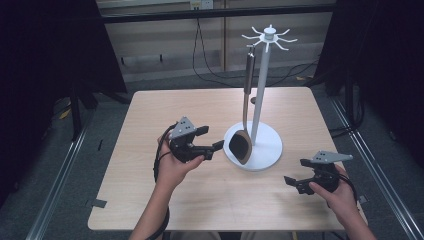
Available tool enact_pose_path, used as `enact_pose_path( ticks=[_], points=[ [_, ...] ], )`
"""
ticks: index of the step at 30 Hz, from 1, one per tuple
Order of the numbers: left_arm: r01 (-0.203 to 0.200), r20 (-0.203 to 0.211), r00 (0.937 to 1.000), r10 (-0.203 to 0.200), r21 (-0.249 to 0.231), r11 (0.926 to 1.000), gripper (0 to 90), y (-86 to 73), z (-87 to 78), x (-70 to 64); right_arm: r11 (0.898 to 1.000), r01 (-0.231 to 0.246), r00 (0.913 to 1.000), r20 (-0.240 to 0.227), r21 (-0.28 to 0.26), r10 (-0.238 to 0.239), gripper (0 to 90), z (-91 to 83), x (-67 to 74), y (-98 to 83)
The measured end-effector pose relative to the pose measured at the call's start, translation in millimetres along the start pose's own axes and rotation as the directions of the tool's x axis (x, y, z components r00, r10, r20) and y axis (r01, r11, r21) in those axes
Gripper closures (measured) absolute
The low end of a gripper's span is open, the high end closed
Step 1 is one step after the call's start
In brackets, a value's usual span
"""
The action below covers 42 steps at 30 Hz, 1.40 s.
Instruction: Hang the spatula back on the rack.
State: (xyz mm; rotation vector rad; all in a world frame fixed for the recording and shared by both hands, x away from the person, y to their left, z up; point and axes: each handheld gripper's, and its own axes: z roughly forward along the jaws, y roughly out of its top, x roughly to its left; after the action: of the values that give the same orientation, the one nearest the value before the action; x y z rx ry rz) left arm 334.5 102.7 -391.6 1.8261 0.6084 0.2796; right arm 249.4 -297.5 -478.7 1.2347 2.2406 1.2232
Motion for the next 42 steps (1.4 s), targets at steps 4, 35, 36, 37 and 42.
enact_pose_path(
  ticks=[4, 35, 36, 37, 42],
  points=[
    [-0.002, 0.004, 1.0000, 0.002, 0.019, 0.9998, 23.5, -6.1, -2.1, 1.6, 1.000, 0.000, 1.0000, 0.000, 0.000, 0.000, 4.9, 0.3, 0.3, 0.1],
    [0.043, -0.027, 0.9988, -0.041, 0.110, 0.9930, 11.6, -52.8, -5.1, 19.2, 1.000, 0.003, 1.0000, -0.003, -0.010, -0.003, 4.9, -2.2, 0.6, 1.8],
    [0.044, -0.029, 0.9987, -0.041, 0.116, 0.9923, 11.4, -54.2, -5.1, 20.0, 1.000, 0.005, 1.0000, -0.003, -0.013, -0.005, 4.8, -2.3, 0.3, 1.8],
    [0.044, -0.029, 0.9987, -0.041, 0.116, 0.9923, 11.3, -54.2, -5.1, 20.0, 1.000, 0.005, 1.0000, -0.003, -0.013, -0.005, 4.8, -2.3, 0.3, 1.8],
    [0.059, -0.043, 0.9976, -0.054, 0.128, 0.9900, 10.5, -61.1, -7.2, 25.0, 1.000, 0.004, 1.0000, 0.000, -0.013, -0.004, 4.8, -3.2, -0.1, 2.1]
  ],
)
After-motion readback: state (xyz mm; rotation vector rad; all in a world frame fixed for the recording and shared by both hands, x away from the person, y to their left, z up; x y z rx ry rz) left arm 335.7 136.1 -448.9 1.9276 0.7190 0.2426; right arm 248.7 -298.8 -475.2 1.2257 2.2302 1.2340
